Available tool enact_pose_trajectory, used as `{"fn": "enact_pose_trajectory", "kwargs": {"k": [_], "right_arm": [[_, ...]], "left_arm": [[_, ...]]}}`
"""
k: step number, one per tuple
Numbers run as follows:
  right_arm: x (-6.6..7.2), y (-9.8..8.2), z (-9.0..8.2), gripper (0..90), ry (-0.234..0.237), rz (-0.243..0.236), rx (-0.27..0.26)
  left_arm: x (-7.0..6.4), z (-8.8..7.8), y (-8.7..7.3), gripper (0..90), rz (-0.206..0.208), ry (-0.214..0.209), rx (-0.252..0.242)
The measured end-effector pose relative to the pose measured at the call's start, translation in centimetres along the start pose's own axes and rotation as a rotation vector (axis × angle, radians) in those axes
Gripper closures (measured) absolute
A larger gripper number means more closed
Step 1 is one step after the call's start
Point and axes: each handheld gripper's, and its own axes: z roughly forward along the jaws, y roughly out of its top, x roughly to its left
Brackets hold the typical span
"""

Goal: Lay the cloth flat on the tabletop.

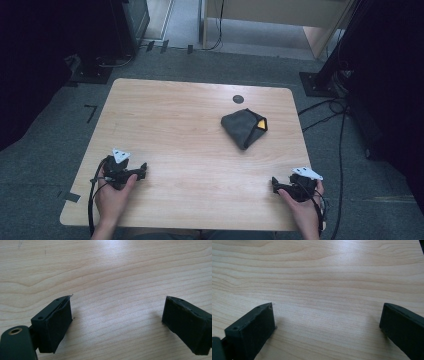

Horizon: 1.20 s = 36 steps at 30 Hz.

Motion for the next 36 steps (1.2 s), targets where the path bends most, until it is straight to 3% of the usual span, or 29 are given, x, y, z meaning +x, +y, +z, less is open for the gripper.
{"fn": "enact_pose_trajectory", "kwargs": {"k": [1,3,4,8,12,14,17,20,22,23,26,27,28,32,35,36], "right_arm": [[0.0,0.0,-0.1,2.6,0.0,0.003,0.003],[-0.2,0.0,-0.4,19.6,-0.011,0.018,-0.019],[-0.4,0.0,-0.6,23.4,-0.012,0.027,-0.029],[-0.1,0.4,-0.9,28.9,0.014,0.051,-0.035],[0.8,1.4,-1.2,30.7,0.033,0.03,-0.056],[2.1,2.8,-1.3,32.4,0.065,0.004,-0.063],[2.9,3.7,-1.4,33.3,0.073,-0.019,-0.066],[4.3,6.0,-0.9,35.2,0.069,-0.039,-0.076],[4.5,6.5,-0.7,35.6,0.069,-0.034,-0.079],[5.2,8.0,-0.4,36.0,0.073,-0.039,-0.088],[6.1,9.9,0.2,36.4,0.068,-0.058,-0.092],[6.1,9.9,0.2,36.4,0.068,-0.058,-0.092],[6.6,11.4,1.0,36.5,0.066,-0.06,-0.09],[7.1,13.7,2.5,36.7,0.081,-0.033,-0.077],[7.2,14.6,3.4,36.7,0.084,-0.023,-0.066],[7.2,15.3,4.5,36.9,0.086,-0.007,-0.052]], "left_arm": [[0.0,0.0,0.0,8.8,0.0,0.0,0.0],[0.0,0.0,0.0,8.8,-0.003,0.0,-0.002],[0.0,0.0,0.0,8.8,0.0,0.0,0.0],[0.0,0.0,0.0,8.7,0.0,-0.001,0.0],[-0.1,-0.1,-0.1,8.7,0.003,-0.008,-0.005],[-0.1,-0.1,-0.1,8.8,0.002,-0.008,-0.005],[-0.1,-0.1,-0.1,8.7,0.002,-0.008,-0.005],[-0.1,-0.1,-0.1,8.7,0.002,-0.009,-0.005],[-0.1,-0.1,-0.1,8.8,0.005,-0.01,-0.003],[0.0,-0.1,-0.1,8.7,0.007,-0.011,-0.002],[0.0,-0.1,-0.2,8.7,0.009,-0.012,-0.002],[0.0,-0.1,-0.2,8.8,0.009,-0.012,-0.002],[0.0,-0.1,-0.2,8.7,0.009,-0.013,-0.002],[0.0,-0.1,-0.2,8.7,0.01,-0.013,-0.002],[0.0,-0.1,-0.2,8.7,0.009,-0.012,-0.002],[0.0,-0.1,-0.2,8.7,0.009,-0.012,-0.002]]}}
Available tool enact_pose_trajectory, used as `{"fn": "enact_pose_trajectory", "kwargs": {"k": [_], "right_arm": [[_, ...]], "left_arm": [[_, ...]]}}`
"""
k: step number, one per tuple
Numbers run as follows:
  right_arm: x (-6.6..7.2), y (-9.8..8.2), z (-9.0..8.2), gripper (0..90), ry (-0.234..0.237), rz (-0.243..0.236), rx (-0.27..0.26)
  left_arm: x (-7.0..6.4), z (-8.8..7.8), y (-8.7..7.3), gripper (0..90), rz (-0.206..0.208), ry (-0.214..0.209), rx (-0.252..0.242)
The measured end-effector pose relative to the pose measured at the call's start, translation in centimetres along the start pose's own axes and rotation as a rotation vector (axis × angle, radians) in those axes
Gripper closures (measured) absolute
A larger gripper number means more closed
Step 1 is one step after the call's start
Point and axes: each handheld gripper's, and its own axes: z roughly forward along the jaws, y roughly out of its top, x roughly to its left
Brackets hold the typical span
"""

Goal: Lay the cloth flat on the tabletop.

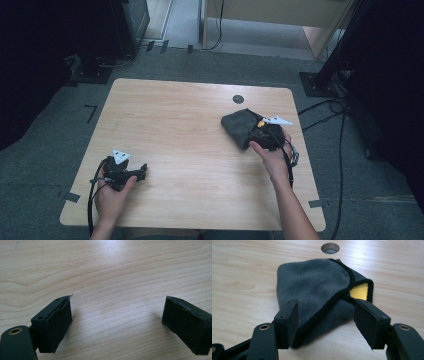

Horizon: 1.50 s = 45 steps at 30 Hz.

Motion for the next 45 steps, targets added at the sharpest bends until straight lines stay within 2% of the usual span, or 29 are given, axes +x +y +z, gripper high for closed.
{"fn": "enact_pose_trajectory", "kwargs": {"k": [5,8,10,12,15,16,21,22,23,25,27,28,29,30,32,33,34,35,36,38,39,40,42,43,44,45], "right_arm": [[-0.1,0.3,2.7,39.1,-0.018,0.02,0.062],[-0.2,-0.3,4.2,48.4,-0.012,0.036,0.101],[-0.2,-0.7,4.7,54.4,-0.004,0.042,0.107],[-0.3,-1.1,4.9,62.4,0.005,0.036,0.096],[-0.5,-1.3,4.8,80.9,0.035,0.022,0.078],[-0.5,-1.3,4.6,84.6,0.039,0.013,0.066],[-0.1,-1.1,3.5,87.2,0.079,-0.034,0.017],[0.6,-1.1,2.8,87.3,0.109,-0.058,-0.013],[0.9,-1.2,2.6,87.4,0.119,-0.071,-0.022],[1.8,-1.2,1.9,87.5,0.148,-0.099,-0.046],[2.9,-1.2,1.3,87.6,0.178,-0.124,-0.073],[2.9,-1.2,1.3,87.6,0.178,-0.124,-0.073],[3.5,-1.2,1.0,87.7,0.192,-0.135,-0.082],[4.8,-1.2,0.3,87.8,0.229,-0.163,-0.104],[5.2,-1.2,0.1,87.8,0.238,-0.174,-0.109],[6.6,-1.1,-0.6,87.8,0.271,-0.203,-0.126],[7.0,-1.1,-0.9,87.8,0.284,-0.211,-0.132],[7.0,-1.1,-0.9,87.8,0.284,-0.211,-0.132],[8.3,-1.1,-1.6,87.8,0.317,-0.225,-0.152],[9.2,-1.1,-2.1,87.8,0.344,-0.236,-0.162],[9.2,-1.1,-2.1,87.8,0.344,-0.236,-0.162],[10.4,-1.2,-2.7,87.7,0.394,-0.255,-0.169],[11.4,-1.4,-3.1,85.9,0.469,-0.275,-0.16],[11.4,-1.4,-3.1,85.9,0.469,-0.275,-0.16],[12.0,-1.6,-3.5,76.7,0.543,-0.278,-0.162],[12.0,-1.6,-3.5,76.7,0.543,-0.278,-0.162]], "left_arm": [[0.0,0.0,0.0,8.8,-0.001,0.0,0.0],[0.1,-0.1,0.0,8.8,-0.011,-0.003,-0.003],[0.1,-0.1,-0.1,8.8,-0.012,-0.001,-0.002],[-0.1,-0.1,-0.1,8.7,-0.009,0.01,0.0],[-0.1,-0.1,-0.1,8.7,-0.013,0.013,0.0],[-0.1,-0.1,-0.1,8.7,-0.013,0.013,0.0],[0.1,-0.6,-0.2,8.8,-0.025,0.028,0.019],[0.0,-1.0,-0.1,9.3,-0.064,0.011,0.007],[-0.1,-1.4,0.0,10.4,-0.088,-0.022,-0.02],[-0.5,-2.1,0.4,13.7,-0.098,-0.041,-0.057],[-1.0,-2.5,0.9,13.7,-0.094,-0.055,-0.076],[-1.0,-2.5,0.9,13.7,-0.094,-0.055,-0.076],[-1.5,-2.6,1.4,13.7,-0.083,-0.064,-0.086],[-2.1,-2.8,2.1,13.7,-0.062,-0.075,-0.095],[-2.5,-2.8,2.7,13.7,-0.052,-0.089,-0.1],[-3.3,-2.8,3.4,13.8,-0.036,-0.104,-0.109],[-3.9,-2.8,4.0,13.8,-0.022,-0.116,-0.115],[-3.9,-2.8,4.0,13.8,-0.022,-0.116,-0.115],[-4.8,-2.9,4.7,13.8,-0.003,-0.136,-0.125],[-6.0,-2.9,5.5,13.7,0.027,-0.156,-0.137],[-6.0,-2.9,5.5,13.7,0.027,-0.156,-0.137],[-6.8,-3.0,6.3,13.7,0.05,-0.178,-0.152],[-7.4,-3.1,6.8,13.8,0.058,-0.197,-0.168],[-7.4,-3.1,6.8,13.8,0.058,-0.197,-0.168],[-7.8,-3.1,7.4,13.8,0.064,-0.22,-0.182],[-7.8,-3.1,7.4,13.8,0.064,-0.22,-0.182]]}}
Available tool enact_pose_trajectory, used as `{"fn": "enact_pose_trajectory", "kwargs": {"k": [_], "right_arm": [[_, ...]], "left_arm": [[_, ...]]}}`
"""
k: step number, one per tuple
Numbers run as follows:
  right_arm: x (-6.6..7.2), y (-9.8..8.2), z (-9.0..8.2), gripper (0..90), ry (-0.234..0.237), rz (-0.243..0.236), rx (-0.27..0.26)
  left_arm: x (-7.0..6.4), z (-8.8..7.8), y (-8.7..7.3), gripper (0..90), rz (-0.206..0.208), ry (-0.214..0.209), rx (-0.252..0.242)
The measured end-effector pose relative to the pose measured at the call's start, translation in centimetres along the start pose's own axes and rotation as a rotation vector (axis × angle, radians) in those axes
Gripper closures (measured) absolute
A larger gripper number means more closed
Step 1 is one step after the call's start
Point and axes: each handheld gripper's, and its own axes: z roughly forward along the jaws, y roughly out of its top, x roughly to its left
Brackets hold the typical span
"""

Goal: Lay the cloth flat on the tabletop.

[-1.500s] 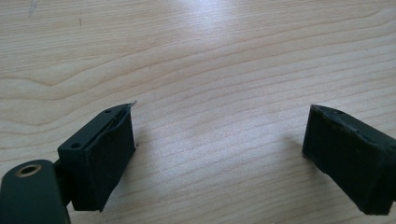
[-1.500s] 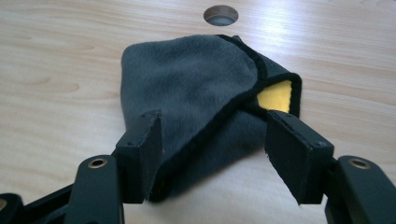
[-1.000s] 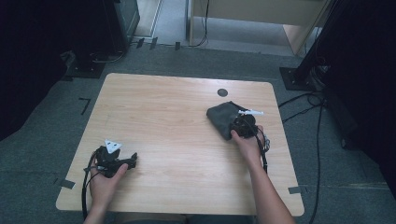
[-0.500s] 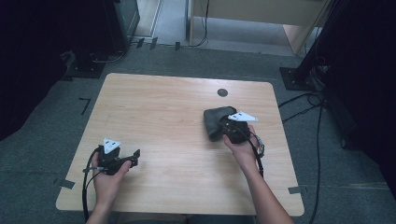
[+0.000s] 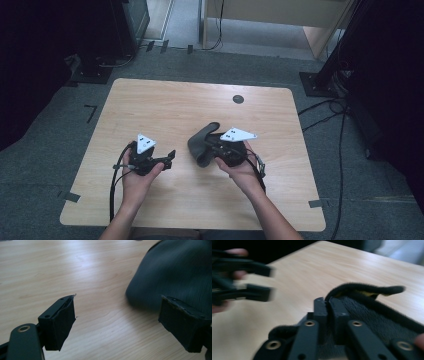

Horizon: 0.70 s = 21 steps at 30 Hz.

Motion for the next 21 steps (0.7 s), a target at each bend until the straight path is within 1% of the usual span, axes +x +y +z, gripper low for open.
{"fn": "enact_pose_trajectory", "kwargs": {"k": [1,2,3,4,5,6,7,9,10,11,12,13,14,15,16,17,18,19,20,21], "right_arm": [[0.2,0.1,-0.4,68.8,0.024,0.013,-0.03],[0.2,0.1,-0.4,68.8,0.024,0.013,-0.03],[-0.1,0.1,-0.9,63.6,0.009,0.035,-0.052],[-0.1,0.1,-0.9,63.6,0.009,0.035,-0.052],[-0.7,-0.4,-1.0,60.3,-0.05,0.032,-0.041],[-1.1,-0.8,-1.0,58.6,-0.077,0.035,-0.022],[-1.1,-0.8,-1.0,58.6,-0.077,0.035,-0.022],[-1.9,-2.0,-0.7,55.8,-0.12,0.065,0.016],[-2.2,-2.7,-0.6,54.0,-0.132,0.08,0.035],[-2.8,-4.2,-0.3,53.1,-0.163,0.105,0.066],[-3.0,-4.7,-0.2,52.5,-0.171,0.11,0.088],[-3.3,-5.3,0.1,51.0,-0.19,0.104,0.139],[-3.3,-5.3,0.1,51.0,-0.19,0.104,0.139],[-3.7,-5.9,0.0,50.7,-0.238,0.094,0.165],[-3.7,-5.9,0.0,50.7,-0.238,0.094,0.165],[-3.9,-6.1,-0.1,50.6,-0.241,0.11,0.163],[-4.5,-6.4,-0.6,50.5,-0.24,0.155,0.16],[-4.6,-6.5,-0.7,50.5,-0.243,0.154,0.165],[-4.6,-6.5,-0.7,50.5,-0.243,0.154,0.165],[-4.8,-6.7,-0.7,50.5,-0.25,0.159,0.176]], "left_arm": [[-0.3,0.3,0.4,14.0,0.006,-0.016,-0.014],[-0.3,0.3,0.4,14.1,0.006,-0.016,-0.014],[-0.6,0.7,0.6,14.1,0.012,-0.031,-0.017],[-0.6,0.7,0.6,14.2,0.012,-0.031,-0.017],[-0.9,1.3,0.5,14.2,0.01,-0.051,-0.017],[-0.9,1.3,0.5,14.5,0.01,-0.051,-0.017],[-1.1,1.7,0.5,14.5,0.014,-0.059,-0.008],[-1.9,2.4,0.3,14.5,0.049,-0.069,0.014],[-2.3,2.7,0.1,14.5,0.068,-0.074,0.026],[-2.9,3.4,-0.3,14.6,0.073,-0.094,0.048],[-2.9,3.4,-0.3,15.0,0.073,-0.094,0.048],[-3.7,4.2,-0.8,15.8,0.076,-0.116,0.085],[-3.7,4.2,-0.8,15.9,0.076,-0.116,0.085],[-4.9,5.0,-1.5,16.1,0.106,-0.133,0.114],[-4.9,5.0,-1.5,18.4,0.106,-0.133,0.114],[-5.6,5.3,-2.0,18.4,0.129,-0.132,0.125],[-6.2,5.5,-2.4,27.4,0.15,-0.13,0.134],[-6.5,5.7,-2.5,29.9,0.158,-0.128,0.135],[-6.8,5.8,-2.7,29.9,0.168,-0.124,0.135],[-7.1,5.9,-2.9,33.1,0.189,-0.102,0.129]]}}
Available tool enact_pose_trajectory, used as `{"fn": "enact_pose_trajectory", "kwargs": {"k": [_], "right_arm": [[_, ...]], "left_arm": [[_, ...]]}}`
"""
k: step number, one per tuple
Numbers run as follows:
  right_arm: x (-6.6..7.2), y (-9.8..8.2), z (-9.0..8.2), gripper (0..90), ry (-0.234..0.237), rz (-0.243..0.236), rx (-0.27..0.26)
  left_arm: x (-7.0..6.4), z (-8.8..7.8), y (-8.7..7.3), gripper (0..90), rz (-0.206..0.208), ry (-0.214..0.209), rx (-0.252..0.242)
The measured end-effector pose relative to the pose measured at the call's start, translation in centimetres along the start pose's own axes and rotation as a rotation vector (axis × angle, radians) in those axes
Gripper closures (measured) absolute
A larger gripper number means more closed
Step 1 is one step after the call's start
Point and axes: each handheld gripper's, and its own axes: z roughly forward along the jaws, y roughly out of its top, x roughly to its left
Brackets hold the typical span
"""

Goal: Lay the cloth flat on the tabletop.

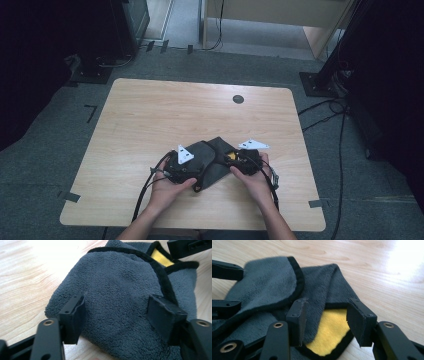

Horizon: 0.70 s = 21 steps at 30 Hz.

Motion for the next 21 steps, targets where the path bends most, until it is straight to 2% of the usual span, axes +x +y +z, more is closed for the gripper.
{"fn": "enact_pose_trajectory", "kwargs": {"k": [4,7,8,9,10,11,12,14,15,16,17,18,19,21], "right_arm": [[0.2,-0.5,0.8,51.2,0.005,-0.007,0.027],[0.4,-0.7,1.3,52.6,-0.002,-0.019,0.038],[0.5,-1.0,1.9,56.8,-0.008,-0.013,0.056],[0.5,-1.0,1.9,56.8,-0.008,-0.013,0.056],[0.5,-1.1,2.0,61.0,0.002,-0.002,0.063],[0.5,-1.3,2.1,73.1,0.03,-0.004,0.058],[0.5,-1.3,2.1,73.1,0.03,-0.004,0.058],[0.8,-1.2,2.0,83.8,0.042,-0.027,0.06],[1.2,-1.0,1.8,87.1,0.033,-0.077,0.064],[1.2,-0.9,1.5,87.6,0.034,-0.086,0.069],[1.2,-0.9,1.5,87.6,0.034,-0.086,0.069],[1.0,-0.7,1.2,88.0,0.046,-0.088,0.06],[0.8,-0.6,0.7,88.3,0.056,-0.069,0.05],[0.5,-0.4,-0.2,88.5,0.08,-0.061,0.027]], "left_arm": [[-0.1,0.1,-0.4,43.4,0.029,0.029,0.009],[-0.1,0.0,-0.5,59.8,0.036,0.02,0.004],[-0.1,-0.1,-0.5,65.4,0.034,0.02,0.002],[0.0,-0.1,-0.5,65.4,0.032,0.022,-0.008],[0.2,-0.3,-0.6,71.7,0.032,0.022,-0.011],[0.4,-0.4,-0.6,81.4,0.028,0.019,-0.017],[0.6,-0.5,-0.6,81.4,0.02,0.015,-0.023],[1.3,-0.8,-0.7,85.0,0.001,0.002,-0.034],[2.0,-1.1,-0.7,86.1,-0.012,0.011,-0.041],[2.5,-1.4,-0.7,86.4,-0.023,0.019,-0.044],[2.5,-1.4,-0.7,86.5,-0.023,0.019,-0.044],[3.2,-1.8,-0.7,86.5,-0.034,0.03,-0.051],[3.8,-2.1,-0.8,86.6,-0.046,0.039,-0.057],[5.0,-2.8,-0.8,86.9,-0.077,0.035,-0.071]]}}
